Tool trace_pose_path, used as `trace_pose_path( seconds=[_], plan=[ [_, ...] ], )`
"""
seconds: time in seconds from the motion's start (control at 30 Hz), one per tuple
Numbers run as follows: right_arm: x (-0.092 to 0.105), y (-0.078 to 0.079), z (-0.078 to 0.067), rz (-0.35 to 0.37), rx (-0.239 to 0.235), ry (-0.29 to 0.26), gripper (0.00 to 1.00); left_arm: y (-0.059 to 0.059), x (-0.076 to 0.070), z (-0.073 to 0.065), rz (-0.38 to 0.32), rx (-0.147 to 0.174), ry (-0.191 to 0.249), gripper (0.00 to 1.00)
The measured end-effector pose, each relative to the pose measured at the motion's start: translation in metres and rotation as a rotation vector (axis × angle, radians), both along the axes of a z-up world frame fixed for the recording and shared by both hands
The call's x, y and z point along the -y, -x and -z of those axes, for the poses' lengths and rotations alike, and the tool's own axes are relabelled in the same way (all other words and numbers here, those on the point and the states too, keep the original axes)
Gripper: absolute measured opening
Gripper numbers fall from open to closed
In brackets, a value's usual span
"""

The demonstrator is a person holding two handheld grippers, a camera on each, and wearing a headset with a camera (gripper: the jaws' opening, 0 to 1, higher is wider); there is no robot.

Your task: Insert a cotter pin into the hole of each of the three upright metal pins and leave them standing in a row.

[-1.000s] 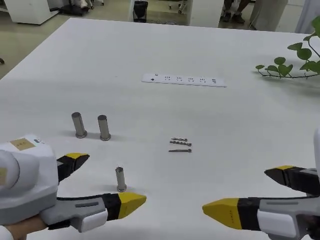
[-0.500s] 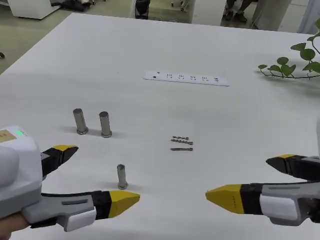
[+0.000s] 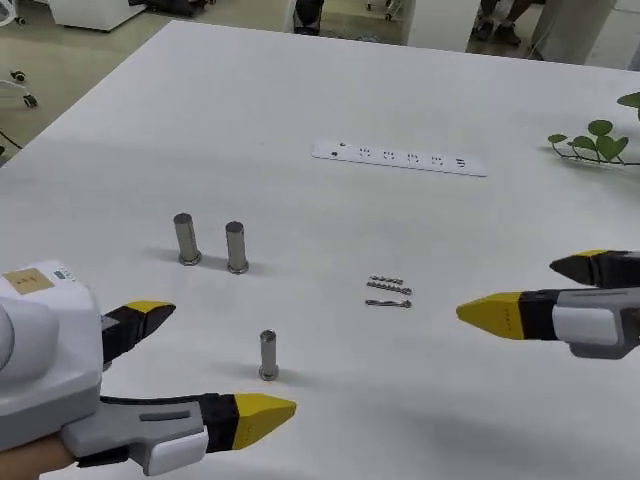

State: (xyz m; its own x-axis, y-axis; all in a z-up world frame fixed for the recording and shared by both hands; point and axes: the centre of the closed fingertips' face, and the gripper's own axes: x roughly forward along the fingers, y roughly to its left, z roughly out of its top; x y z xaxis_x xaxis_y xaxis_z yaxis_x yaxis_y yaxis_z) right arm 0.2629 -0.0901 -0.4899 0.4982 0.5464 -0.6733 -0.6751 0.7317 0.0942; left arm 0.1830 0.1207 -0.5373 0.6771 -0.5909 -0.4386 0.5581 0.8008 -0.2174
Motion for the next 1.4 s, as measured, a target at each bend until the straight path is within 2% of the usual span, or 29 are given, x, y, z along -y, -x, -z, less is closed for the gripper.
trace_pose_path(
  seconds=[0.07, 0.2, 0.27, 0.37, 0.43, 0.53, 0.6, 0.7, 0.83, 1.03, 1.4],
  plan=[
    [-0.004, -0.008, 0.000, 0.002, 0.003, -0.001, 0.73, 0.001, 0.000, 0.000, 0.003, -0.002, 0.001, 0.97],
    [-0.012, -0.021, -0.001, -0.034, 0.027, -0.007, 0.65, 0.005, -0.002, 0.004, 0.013, -0.027, 0.005, 0.96],
    [-0.018, -0.026, 0.001, -0.052, 0.028, -0.002, 0.63, 0.006, -0.004, 0.004, 0.011, -0.027, 0.007, 0.96],
    [-0.028, -0.039, 0.006, -0.070, 0.042, -0.019, 0.55, 0.008, -0.006, 0.002, 0.013, -0.030, 0.015, 0.96],
    [-0.029, -0.046, 0.013, -0.099, 0.053, 0.023, 0.53, 0.008, -0.008, 0.001, 0.014, -0.029, 0.018, 0.96],
    [-0.032, -0.057, 0.027, -0.139, 0.031, 0.079, 0.49, 0.009, -0.010, -0.001, 0.015, -0.026, 0.019, 0.95],
    [-0.033, -0.058, 0.034, -0.189, 0.032, 0.139, 0.47, 0.009, -0.013, -0.004, 0.017, -0.026, 0.020, 0.95],
    [-0.040, -0.063, 0.045, -0.206, -0.010, 0.112, 0.44, 0.009, -0.015, -0.007, 0.023, -0.022, 0.017, 0.95],
    [-0.044, -0.068, 0.062, -0.247, -0.033, 0.153, 0.39, 0.010, -0.017, -0.009, 0.028, -0.022, 0.007, 0.94],
    [-0.049, -0.071, 0.083, -0.287, -0.068, 0.206, 0.34, 0.011, -0.022, -0.010, 0.017, -0.033, 0.015, 0.92],
    [-0.062, -0.079, 0.097, -0.347, -0.060, 0.258, 0.19, 0.015, -0.027, -0.010, 0.007, -0.044, 0.019, 0.90]
  ],
)
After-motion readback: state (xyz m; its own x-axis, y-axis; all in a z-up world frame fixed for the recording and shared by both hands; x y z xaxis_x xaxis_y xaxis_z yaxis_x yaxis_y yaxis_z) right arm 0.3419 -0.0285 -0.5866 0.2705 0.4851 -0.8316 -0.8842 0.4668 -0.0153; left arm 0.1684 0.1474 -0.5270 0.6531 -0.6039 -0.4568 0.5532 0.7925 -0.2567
